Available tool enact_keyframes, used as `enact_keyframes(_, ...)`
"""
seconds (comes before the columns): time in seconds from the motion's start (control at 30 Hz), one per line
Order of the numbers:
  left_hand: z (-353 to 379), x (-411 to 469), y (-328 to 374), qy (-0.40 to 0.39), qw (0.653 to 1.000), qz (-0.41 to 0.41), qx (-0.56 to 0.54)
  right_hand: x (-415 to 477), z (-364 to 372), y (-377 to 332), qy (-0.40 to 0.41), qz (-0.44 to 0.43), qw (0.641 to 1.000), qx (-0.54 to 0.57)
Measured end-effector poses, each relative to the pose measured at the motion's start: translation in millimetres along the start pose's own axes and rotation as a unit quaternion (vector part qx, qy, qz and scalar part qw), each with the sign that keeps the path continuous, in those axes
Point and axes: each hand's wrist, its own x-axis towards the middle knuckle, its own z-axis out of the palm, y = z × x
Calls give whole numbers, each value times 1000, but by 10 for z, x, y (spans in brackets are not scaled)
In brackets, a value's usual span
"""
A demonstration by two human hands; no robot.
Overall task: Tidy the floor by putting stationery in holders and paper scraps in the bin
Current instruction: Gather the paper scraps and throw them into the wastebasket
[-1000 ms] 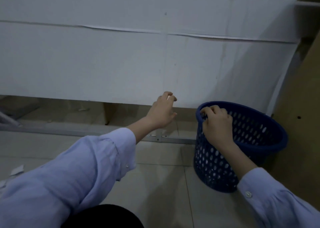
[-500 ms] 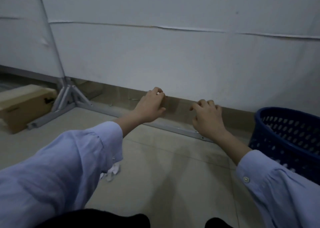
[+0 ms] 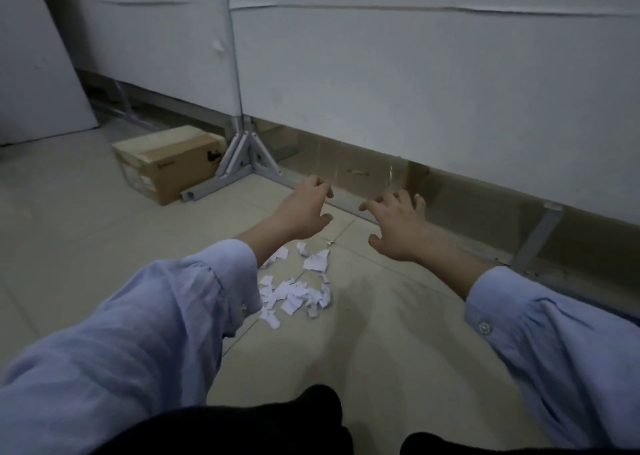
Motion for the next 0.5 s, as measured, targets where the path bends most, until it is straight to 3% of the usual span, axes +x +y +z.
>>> enact_keyframes(0.23,131,-297,-597,-12,997,-75,-21,157,319,-349,-93,-47,995,2)
enact_keyframes(0.5,557,-527,-1088,-91,986,-133,-51,305,722,-358,-188,-88,978,23)
